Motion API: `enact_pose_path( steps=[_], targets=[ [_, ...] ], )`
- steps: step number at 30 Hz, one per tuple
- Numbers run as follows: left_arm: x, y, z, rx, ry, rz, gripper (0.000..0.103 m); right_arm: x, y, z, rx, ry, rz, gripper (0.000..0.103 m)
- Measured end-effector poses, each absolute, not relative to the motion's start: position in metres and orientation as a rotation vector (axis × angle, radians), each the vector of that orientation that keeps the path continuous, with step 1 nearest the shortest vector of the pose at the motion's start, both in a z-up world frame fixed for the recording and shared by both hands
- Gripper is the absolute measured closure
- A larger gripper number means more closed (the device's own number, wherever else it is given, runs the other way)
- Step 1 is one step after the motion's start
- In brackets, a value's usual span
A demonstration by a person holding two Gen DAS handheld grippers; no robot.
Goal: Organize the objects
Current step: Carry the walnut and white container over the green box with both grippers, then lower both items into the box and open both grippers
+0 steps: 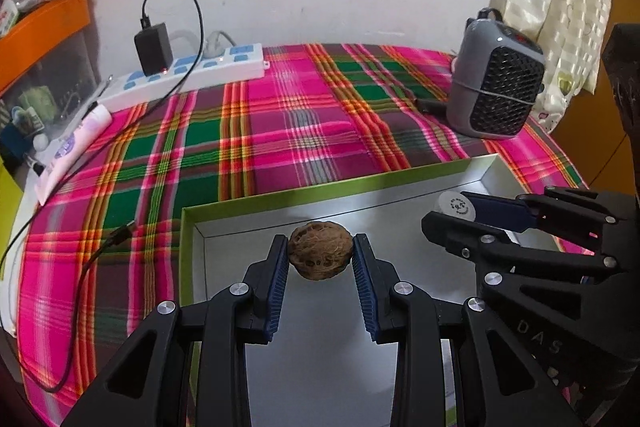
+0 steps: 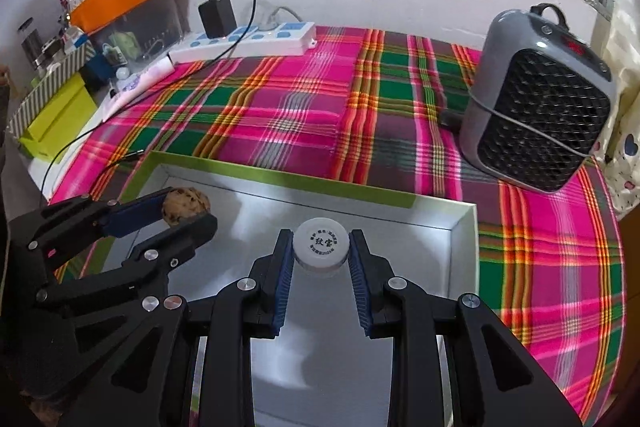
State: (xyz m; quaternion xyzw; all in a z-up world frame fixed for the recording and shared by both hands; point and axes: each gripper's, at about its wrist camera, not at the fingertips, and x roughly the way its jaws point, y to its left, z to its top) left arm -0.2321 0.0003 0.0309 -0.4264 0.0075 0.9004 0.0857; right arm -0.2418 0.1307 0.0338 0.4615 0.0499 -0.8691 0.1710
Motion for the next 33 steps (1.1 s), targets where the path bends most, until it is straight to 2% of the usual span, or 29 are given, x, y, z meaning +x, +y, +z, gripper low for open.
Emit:
enact_pose_path(
  steps=[26, 33],
  targets=[
    [-0.248, 0.003, 0.018, -1.381, 0.038, 2.631, 0.073, -0.256, 0.130, 0.019, 1.370, 0.148, -2.470, 0.074],
    [-0.247, 0.003, 0.017, -1.386, 0.056, 2.636, 0.070, -0.255, 0.128, 0.019, 1.364, 0.167, -2.472, 0.073]
  ],
)
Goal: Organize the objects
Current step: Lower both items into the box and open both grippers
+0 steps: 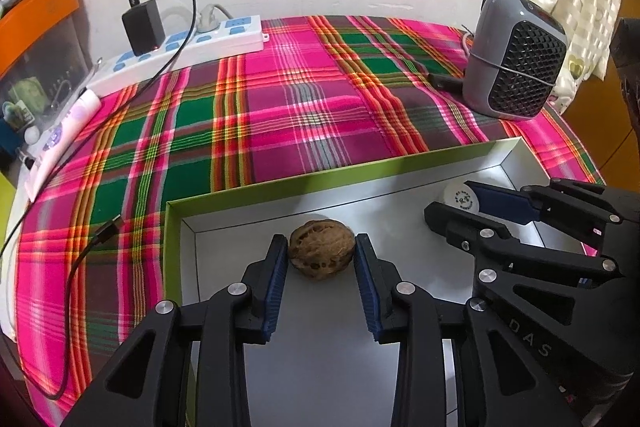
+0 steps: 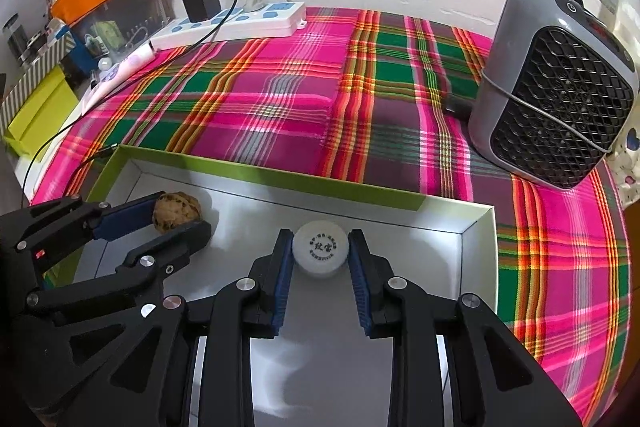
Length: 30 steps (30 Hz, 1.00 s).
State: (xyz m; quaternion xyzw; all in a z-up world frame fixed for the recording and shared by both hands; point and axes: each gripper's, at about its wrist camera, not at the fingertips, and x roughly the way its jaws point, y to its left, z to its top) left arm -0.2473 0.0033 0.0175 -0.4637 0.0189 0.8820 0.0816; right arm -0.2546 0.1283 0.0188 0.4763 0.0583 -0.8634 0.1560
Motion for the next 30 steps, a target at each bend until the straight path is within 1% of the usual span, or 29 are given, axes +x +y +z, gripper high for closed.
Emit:
enact_pose_path(
  steps=[2, 6, 8, 11, 17, 30],
  targets=[
    [-0.247, 0.003, 0.018, -1.389, 0.058, 2.638, 0.069, -0.255, 0.129, 0.019, 1.364, 0.169, -2.476, 0.071],
    [-0.244, 0.004, 0.018, -1.383, 0.073, 2.644, 0.069, -0.254, 0.133, 0.019, 1.369, 0.152, -2.486, 0.063],
    [-0.243, 0.003, 0.019, -1.381, 0.067, 2.646, 0.068, -0.253, 0.135, 0.019, 1.373, 0.130, -2.486, 0.061],
    [-0.239, 0.002, 0.021, -1.371, 0.060, 2.654, 0.065, -0.250, 0.136, 0.021, 1.371, 0.118, -2.482, 0.061],
    [-0.227, -0.003, 0.031, -1.329, 0.041, 2.677, 0.061, -0.240, 0.139, 0.027, 1.349, 0.108, -2.495, 0.061],
    [-0.195, -0.011, 0.047, -1.276, 0.009, 2.703, 0.061, -0.211, 0.148, 0.044, 1.289, 0.079, -2.536, 0.061]
  ],
)
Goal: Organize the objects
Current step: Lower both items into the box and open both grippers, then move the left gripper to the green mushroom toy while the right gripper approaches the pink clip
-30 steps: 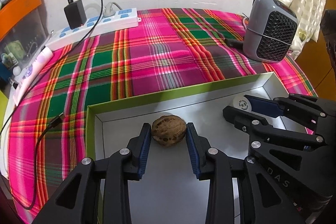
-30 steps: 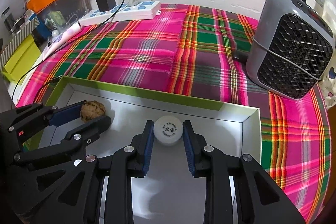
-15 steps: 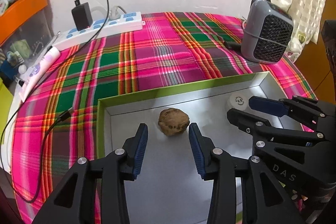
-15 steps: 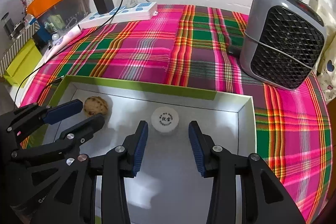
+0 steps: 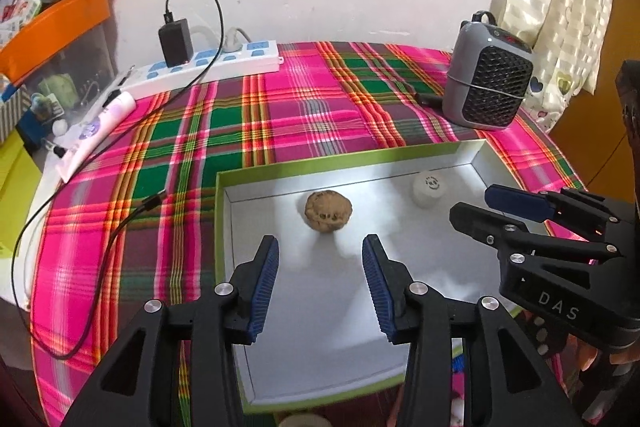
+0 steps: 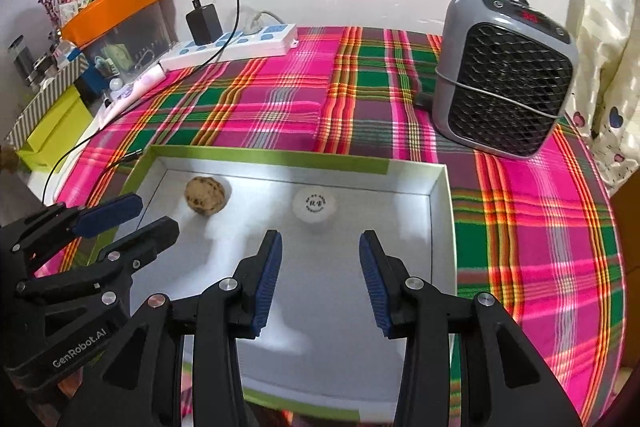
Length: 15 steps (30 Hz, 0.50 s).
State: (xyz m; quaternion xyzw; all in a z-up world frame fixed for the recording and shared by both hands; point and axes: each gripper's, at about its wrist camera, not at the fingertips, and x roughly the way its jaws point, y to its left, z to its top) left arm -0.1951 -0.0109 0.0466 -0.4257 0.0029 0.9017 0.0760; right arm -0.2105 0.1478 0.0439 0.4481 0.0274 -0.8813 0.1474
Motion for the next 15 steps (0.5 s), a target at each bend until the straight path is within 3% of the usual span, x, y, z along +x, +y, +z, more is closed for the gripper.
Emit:
enact_pose_path(
  steps=[15],
  targets=[
    [-0.141, -0.034, 0.057, -1.217, -0.028, 2.728, 0.061, -0.154, 0.170, 0.066, 1.192, 0.015, -2.571, 0.061]
  ],
)
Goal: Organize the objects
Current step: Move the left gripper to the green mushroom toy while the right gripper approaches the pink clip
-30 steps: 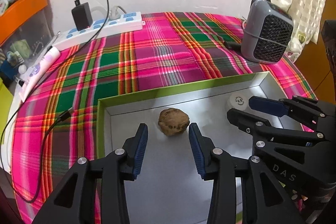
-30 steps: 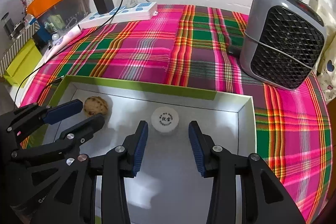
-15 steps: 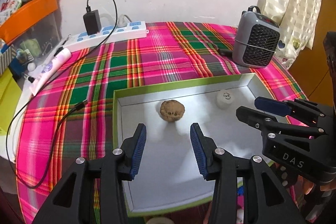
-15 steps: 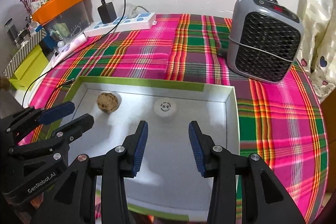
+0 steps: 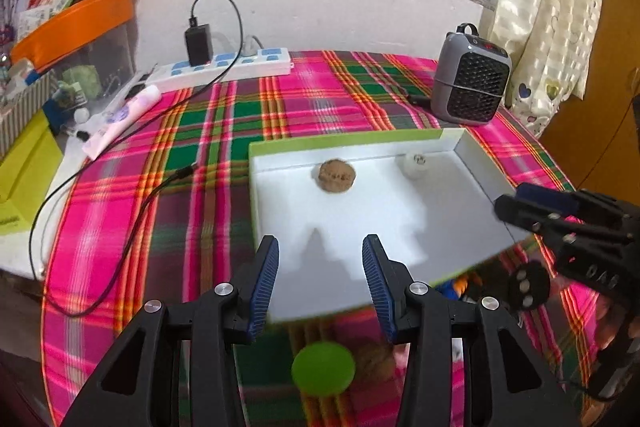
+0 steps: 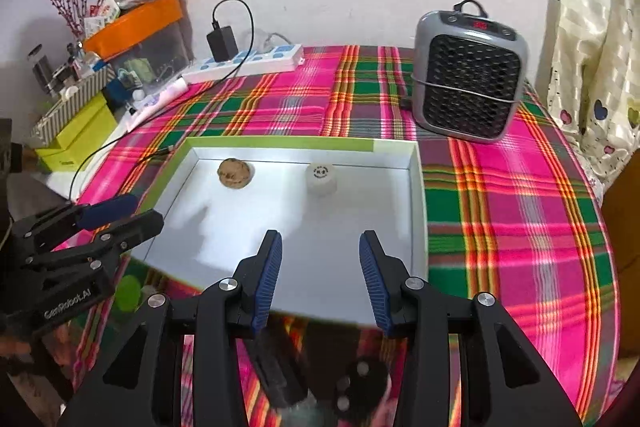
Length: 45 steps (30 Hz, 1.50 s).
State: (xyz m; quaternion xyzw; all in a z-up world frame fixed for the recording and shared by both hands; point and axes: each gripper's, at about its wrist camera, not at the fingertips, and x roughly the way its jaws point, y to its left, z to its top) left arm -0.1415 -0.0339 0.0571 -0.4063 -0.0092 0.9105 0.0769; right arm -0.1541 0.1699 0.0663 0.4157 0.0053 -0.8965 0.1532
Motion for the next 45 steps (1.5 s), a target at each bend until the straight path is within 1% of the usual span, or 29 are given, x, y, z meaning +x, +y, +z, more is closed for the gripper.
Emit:
enact_pose_path(
  steps=[5, 11, 22, 24, 27, 34, 45],
  targets=[
    [-0.122, -0.044, 0.054, -1.206, -0.050, 2.744, 0.061, -0.137, 0.178, 0.069, 1.161, 0.013, -2.581, 0.061],
    [-0.106, -0.054, 0.047, -1.217, -0.122, 2.745, 0.061, -0.117, 0.183, 0.068, 1.134, 0.027, -2.596, 0.061],
    [-0.091, -0.056, 0.031, -1.224, -0.153, 2.725, 0.061, -0.090, 0.205, 0.058, 1.096, 0.035, -2.652, 0.061],
    [-0.090, -0.057, 0.029, -1.215, -0.168, 2.718, 0.058, -0.085, 0.213, 0.055, 1.094, 0.017, -2.666, 0.061],
    [-0.090, -0.057, 0.029, -1.213, -0.174, 2.720, 0.058, -0.081, 0.223, 0.053, 1.108, -0.007, -2.683, 0.061],
    [-0.086, -0.062, 0.026, -1.199, -0.227, 2.708, 0.058, -0.073, 0.233, 0.044, 1.130, 0.026, -2.695, 0.061],
    [-0.083, -0.062, 0.025, -1.191, -0.244, 2.701, 0.058, -0.078, 0.234, 0.029, 1.176, 0.002, -2.665, 0.061]
  ],
)
